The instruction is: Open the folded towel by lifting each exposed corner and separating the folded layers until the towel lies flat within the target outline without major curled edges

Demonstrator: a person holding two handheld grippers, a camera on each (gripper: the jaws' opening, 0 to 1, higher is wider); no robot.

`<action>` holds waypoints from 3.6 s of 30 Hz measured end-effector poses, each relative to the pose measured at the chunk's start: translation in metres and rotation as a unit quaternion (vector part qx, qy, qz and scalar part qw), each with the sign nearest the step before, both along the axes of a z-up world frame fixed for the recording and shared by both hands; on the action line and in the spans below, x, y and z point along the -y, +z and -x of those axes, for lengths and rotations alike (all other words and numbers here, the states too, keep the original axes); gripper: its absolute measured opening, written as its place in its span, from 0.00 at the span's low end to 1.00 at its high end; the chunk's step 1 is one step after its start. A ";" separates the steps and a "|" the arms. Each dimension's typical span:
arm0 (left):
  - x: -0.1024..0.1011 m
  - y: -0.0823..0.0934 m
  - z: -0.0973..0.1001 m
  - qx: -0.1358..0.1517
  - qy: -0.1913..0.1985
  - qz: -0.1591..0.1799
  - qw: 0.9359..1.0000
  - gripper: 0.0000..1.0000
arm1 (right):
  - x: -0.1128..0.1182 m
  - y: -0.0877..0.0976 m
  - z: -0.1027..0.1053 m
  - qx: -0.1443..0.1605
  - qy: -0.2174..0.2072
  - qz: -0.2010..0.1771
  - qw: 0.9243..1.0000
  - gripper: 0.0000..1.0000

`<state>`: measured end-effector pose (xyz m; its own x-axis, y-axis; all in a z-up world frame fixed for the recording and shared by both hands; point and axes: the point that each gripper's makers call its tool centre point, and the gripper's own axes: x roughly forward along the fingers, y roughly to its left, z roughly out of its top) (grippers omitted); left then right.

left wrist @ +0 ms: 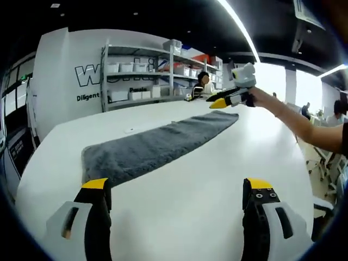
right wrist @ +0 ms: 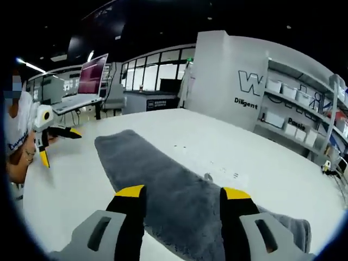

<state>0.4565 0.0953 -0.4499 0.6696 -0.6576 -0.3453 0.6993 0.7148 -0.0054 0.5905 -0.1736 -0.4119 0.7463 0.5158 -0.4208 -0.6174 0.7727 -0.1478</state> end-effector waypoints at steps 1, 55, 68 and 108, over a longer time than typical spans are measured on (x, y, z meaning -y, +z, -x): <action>0.000 0.000 0.000 0.000 -0.001 -0.001 1.000 0.99 | 0.001 -0.001 -0.002 0.000 -0.002 0.002 1.000 0.50; 0.005 0.004 0.006 0.010 -0.011 0.006 1.000 0.99 | 0.000 -0.073 -0.079 -0.045 -0.028 0.032 0.998 0.00; 0.001 0.008 0.000 0.011 0.003 0.021 1.000 0.99 | -0.003 -0.043 -0.056 0.037 -0.010 0.061 0.997 0.00; -0.007 0.018 0.001 0.022 0.012 0.039 0.999 0.99 | -0.029 -0.047 0.101 0.082 0.097 0.060 0.990 0.00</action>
<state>0.4555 0.1022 -0.4322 0.6985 -0.6650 -0.2644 0.6831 0.7297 -0.0308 0.4897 -0.1448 -0.4592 0.7016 0.6095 -0.3692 -0.7123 0.6136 -0.3407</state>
